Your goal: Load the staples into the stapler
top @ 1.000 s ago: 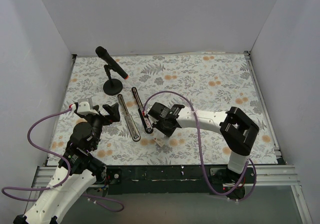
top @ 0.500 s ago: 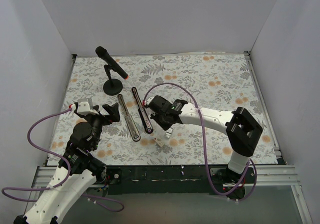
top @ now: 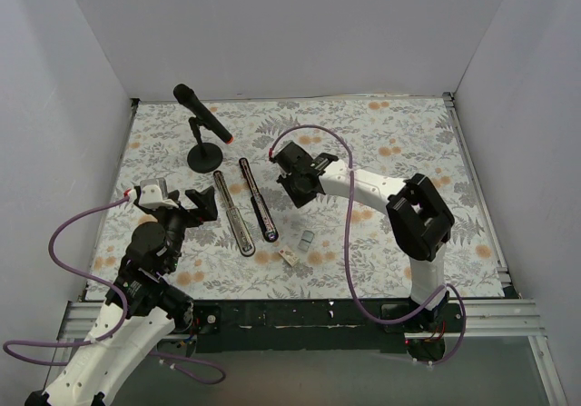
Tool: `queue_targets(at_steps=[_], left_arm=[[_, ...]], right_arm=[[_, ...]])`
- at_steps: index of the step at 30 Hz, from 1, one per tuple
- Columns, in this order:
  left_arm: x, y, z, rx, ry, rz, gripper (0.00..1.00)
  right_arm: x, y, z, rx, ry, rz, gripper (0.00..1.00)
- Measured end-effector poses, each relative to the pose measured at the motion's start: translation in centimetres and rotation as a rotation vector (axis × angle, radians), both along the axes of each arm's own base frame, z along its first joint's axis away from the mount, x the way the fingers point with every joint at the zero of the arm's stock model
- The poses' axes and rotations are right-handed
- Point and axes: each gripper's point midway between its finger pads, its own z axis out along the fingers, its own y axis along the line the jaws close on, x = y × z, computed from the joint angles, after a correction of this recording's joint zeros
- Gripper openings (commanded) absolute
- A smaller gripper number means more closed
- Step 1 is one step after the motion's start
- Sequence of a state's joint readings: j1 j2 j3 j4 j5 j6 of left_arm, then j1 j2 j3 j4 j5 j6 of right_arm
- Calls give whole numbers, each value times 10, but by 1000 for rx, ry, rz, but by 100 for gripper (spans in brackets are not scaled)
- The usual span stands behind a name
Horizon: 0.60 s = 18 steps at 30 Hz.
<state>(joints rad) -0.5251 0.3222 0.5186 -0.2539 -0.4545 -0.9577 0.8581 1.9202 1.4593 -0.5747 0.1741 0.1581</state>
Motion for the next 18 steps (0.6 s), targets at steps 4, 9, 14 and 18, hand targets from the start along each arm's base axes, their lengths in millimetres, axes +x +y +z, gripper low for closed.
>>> queue_targets(at_steps=[4, 9, 14, 18], left_arm=[[0, 0, 0, 0, 0, 0, 98], [0, 0, 0, 0, -1, -1, 98], [0, 0, 0, -1, -1, -3, 98], [0, 0, 0, 0, -1, -3, 98]], right_arm=[[0, 7, -1, 17, 16, 9, 18], [-1, 22, 4, 81, 20, -6, 18], [-4, 41, 9, 144, 13, -4, 19], [-12, 63, 15, 194, -12, 8, 19]])
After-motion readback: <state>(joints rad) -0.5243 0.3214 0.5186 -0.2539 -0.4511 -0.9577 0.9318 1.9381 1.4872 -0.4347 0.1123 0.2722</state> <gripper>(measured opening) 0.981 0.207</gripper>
